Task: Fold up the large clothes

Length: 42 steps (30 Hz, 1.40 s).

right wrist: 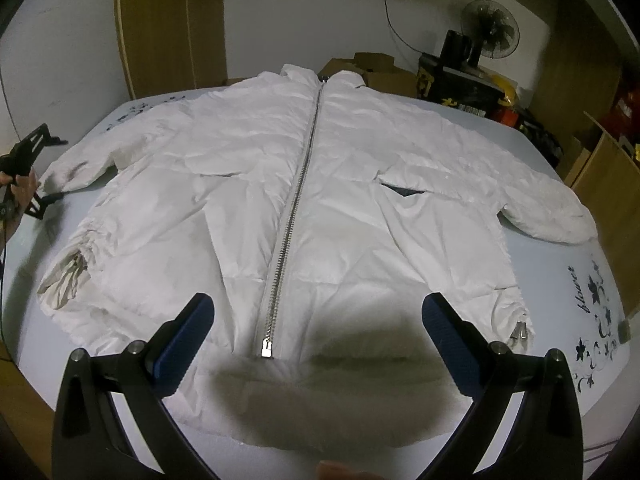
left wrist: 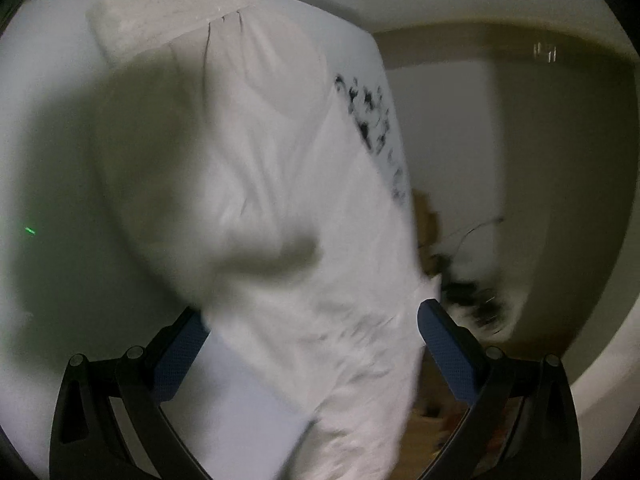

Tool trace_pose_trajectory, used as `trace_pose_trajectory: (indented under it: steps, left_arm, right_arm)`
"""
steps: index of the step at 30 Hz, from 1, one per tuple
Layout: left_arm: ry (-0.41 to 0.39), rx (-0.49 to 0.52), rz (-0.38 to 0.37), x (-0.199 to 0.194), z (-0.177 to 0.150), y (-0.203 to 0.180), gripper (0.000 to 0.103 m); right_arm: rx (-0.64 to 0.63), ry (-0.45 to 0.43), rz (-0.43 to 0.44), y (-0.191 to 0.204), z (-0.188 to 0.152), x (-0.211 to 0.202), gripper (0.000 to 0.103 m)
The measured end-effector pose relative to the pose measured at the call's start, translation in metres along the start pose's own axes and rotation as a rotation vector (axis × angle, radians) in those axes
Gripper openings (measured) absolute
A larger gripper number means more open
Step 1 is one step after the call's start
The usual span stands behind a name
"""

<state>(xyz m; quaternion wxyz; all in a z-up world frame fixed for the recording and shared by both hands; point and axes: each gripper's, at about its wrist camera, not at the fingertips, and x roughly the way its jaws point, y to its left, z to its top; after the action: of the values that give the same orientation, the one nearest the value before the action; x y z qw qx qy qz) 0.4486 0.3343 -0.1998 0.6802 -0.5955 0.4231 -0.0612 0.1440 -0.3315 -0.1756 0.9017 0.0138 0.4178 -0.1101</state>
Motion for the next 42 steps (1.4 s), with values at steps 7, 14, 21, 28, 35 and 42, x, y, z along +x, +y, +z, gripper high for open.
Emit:
trace_pose_trajectory:
  steps: [7, 14, 21, 28, 35, 42]
  left_arm:
    - [-0.015, -0.02, -0.003, 0.024, 0.015, -0.014, 0.099]
    - [-0.046, 0.138, 0.208, 0.032, 0.011, -0.024, 0.015]
    - [-0.238, 0.467, 0.314, 0.018, -0.025, -0.088, 0.007]
    - [-0.398, 0.827, 0.354, 0.003, -0.094, -0.185, 0.007]
    - [-0.448, 0.933, 0.287, -0.002, -0.158, -0.253, 0.007]
    - [-0.461, 1.081, 0.289, 0.004, -0.248, -0.291, 0.007]
  right_arm:
    - [0.014, 0.02, -0.013, -0.005, 0.0, 0.007, 0.103]
    - [0.044, 0.042, -0.02, -0.014, -0.002, 0.014, 0.103]
    - [0.1, 0.116, 0.081, -0.026, 0.003, 0.025, 0.099]
    - [0.18, 0.232, 0.29, -0.024, 0.083, 0.05, 0.1]
    - [0.129, 0.239, 0.243, 0.089, 0.213, 0.157, 0.061]
    - [0.064, 0.422, 0.269, 0.205, 0.235, 0.277, 0.065]
